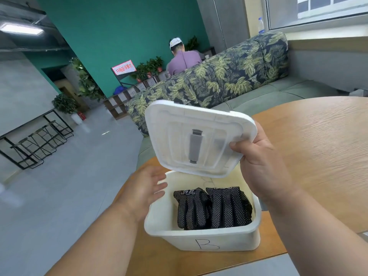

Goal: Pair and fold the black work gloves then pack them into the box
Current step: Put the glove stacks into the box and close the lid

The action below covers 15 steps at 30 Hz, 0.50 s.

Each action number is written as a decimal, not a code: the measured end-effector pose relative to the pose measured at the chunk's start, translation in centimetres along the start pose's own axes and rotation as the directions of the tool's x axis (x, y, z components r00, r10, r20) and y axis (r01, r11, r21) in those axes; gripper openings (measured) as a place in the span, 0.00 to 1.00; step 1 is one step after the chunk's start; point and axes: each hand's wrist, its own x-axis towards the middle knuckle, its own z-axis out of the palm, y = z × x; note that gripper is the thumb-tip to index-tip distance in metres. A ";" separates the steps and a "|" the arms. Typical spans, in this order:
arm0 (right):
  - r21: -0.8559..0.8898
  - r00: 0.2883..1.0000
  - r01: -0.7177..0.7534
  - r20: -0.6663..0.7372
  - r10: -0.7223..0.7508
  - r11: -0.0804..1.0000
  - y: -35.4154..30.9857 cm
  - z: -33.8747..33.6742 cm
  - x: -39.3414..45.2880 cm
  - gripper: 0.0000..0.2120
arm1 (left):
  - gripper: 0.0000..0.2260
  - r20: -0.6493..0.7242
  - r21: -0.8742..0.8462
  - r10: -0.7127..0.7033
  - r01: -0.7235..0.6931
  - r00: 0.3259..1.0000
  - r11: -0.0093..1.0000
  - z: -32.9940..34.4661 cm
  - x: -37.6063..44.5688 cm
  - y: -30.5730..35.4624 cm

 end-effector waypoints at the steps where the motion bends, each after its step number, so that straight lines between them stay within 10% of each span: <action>1: -0.044 1.000 0.001 0.027 0.000 0.999 -0.1 0.1 -0.2 0.17 | 0.18 0.046 -0.149 -0.030 0.037 0.999 0.988 -0.8 -0.3 0.7; 6: -0.092 0.983 0.024 0.185 -0.006 0.995 -1.3 1.7 -0.9 0.08 | 0.40 0.311 -0.446 -0.082 0.222 0.947 0.867 -4.1 -0.8 2.0; 15: -0.499 0.878 0.319 0.475 -0.053 0.806 -3.0 4.5 -3.1 0.19 | 0.33 0.482 -0.382 0.009 0.200 0.876 0.902 -7.5 -3.3 2.8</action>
